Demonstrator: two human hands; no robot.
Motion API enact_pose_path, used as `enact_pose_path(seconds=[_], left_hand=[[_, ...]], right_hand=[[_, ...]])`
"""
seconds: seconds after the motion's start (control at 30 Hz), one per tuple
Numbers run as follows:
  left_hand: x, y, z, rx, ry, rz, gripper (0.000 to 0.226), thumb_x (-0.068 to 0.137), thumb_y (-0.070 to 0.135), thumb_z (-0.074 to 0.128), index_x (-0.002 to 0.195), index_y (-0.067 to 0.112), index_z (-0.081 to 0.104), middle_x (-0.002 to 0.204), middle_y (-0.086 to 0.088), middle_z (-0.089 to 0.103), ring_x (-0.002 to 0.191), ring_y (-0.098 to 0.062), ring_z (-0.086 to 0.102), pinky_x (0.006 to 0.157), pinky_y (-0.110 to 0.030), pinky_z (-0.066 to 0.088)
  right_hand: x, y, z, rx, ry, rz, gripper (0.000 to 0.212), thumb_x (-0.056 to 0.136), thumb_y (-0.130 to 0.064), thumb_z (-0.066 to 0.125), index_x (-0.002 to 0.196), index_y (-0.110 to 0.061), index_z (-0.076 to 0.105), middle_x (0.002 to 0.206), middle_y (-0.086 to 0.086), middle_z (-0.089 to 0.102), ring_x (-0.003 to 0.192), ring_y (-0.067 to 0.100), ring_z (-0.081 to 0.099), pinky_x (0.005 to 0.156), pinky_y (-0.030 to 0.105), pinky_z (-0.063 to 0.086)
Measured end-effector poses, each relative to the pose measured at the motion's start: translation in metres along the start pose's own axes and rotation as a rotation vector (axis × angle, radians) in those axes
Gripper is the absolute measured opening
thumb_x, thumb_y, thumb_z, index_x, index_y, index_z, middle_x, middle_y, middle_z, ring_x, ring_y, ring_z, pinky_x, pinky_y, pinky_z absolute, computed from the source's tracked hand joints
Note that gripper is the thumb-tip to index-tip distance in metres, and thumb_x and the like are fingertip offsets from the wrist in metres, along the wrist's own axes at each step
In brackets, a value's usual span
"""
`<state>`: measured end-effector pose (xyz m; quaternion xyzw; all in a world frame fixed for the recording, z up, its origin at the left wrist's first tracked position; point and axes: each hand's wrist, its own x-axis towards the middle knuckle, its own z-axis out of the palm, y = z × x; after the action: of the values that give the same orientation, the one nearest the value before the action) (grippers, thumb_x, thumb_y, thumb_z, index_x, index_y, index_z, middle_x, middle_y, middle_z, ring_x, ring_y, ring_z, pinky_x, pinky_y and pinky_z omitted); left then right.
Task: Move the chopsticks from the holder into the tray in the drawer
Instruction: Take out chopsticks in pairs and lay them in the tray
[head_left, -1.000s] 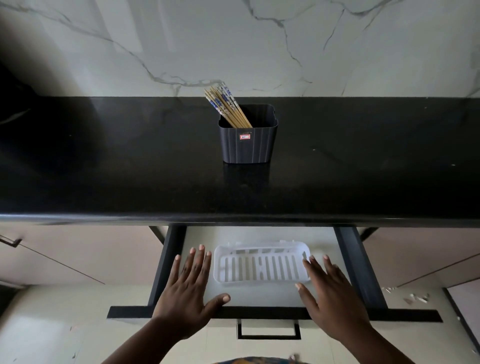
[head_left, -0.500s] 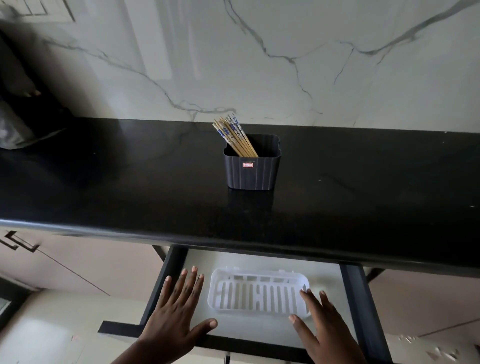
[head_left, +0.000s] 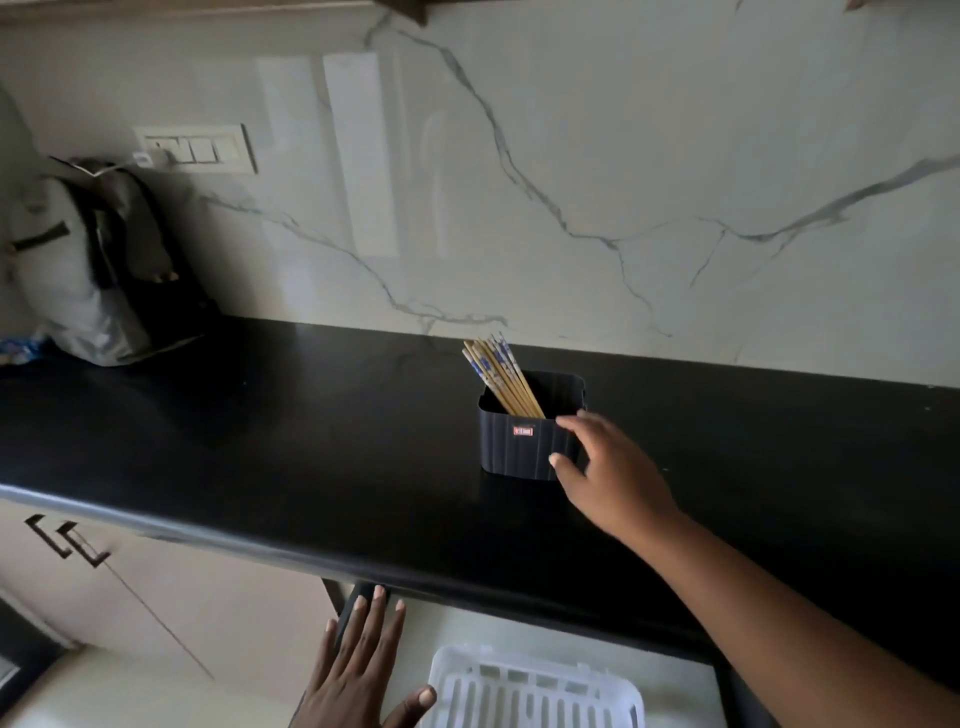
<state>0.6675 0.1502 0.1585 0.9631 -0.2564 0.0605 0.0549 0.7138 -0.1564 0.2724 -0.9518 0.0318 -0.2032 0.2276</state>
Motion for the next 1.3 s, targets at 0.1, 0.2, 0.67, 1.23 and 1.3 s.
enact_pose_path(seconds=[0.1,0.2,0.67,1.23,1.3], left_hand=[[0.022,-0.008,-0.004,0.022,0.038,0.073,0.087,0.088,0.073,0.011,0.153,0.018,-0.005,0.161,-0.002,-0.019,0.145,-0.016,-0.02,0.114,-0.026,-0.003],[0.049,-0.018,-0.004,-0.023,0.04,0.111,0.086,0.088,0.073,0.014,0.153,0.018,0.005,0.162,-0.002,-0.011,0.145,-0.015,-0.02,0.112,-0.028,0.001],[0.156,-0.066,0.021,-0.037,-0.175,0.173,0.089,0.087,0.075,0.01,0.151,0.018,-0.01,0.158,-0.006,-0.021,0.141,-0.025,-0.028,0.113,-0.041,-0.022],[0.165,-0.072,0.043,-0.092,-0.186,0.174,0.09,0.084,0.077,0.004,0.151,0.018,-0.009,0.16,-0.003,-0.016,0.146,-0.021,-0.019,0.118,-0.041,-0.012],[0.164,-0.072,0.043,-0.097,-0.182,0.174,0.09,0.084,0.076,0.004,0.151,0.018,-0.009,0.16,-0.003,-0.015,0.146,-0.021,-0.019,0.118,-0.04,-0.012]], right_hand=[[0.045,-0.005,0.016,-0.355,-0.152,0.001,0.06,0.092,-0.039,0.054,0.145,-0.021,0.033,0.155,0.008,0.028,0.137,0.034,0.032,0.103,0.046,0.04],[0.067,-0.006,0.036,-0.49,-0.291,0.04,0.058,0.093,-0.037,0.052,0.145,-0.022,0.031,0.156,0.009,0.027,0.14,0.042,0.023,0.106,0.053,0.034],[0.01,-0.027,0.028,-0.472,-0.138,0.007,0.026,0.093,-0.022,0.05,0.113,-0.029,0.066,0.096,-0.003,0.072,0.086,0.021,0.066,0.076,0.032,0.043],[0.029,-0.072,0.028,-0.252,-0.152,0.204,0.016,0.09,-0.032,0.058,0.101,-0.025,0.067,0.103,-0.011,0.072,0.072,0.002,0.062,0.059,0.023,0.051],[0.04,-0.076,0.035,-0.23,-0.14,0.227,0.016,0.089,-0.033,0.058,0.099,-0.025,0.067,0.1,-0.009,0.072,0.078,0.006,0.064,0.063,0.026,0.055]])
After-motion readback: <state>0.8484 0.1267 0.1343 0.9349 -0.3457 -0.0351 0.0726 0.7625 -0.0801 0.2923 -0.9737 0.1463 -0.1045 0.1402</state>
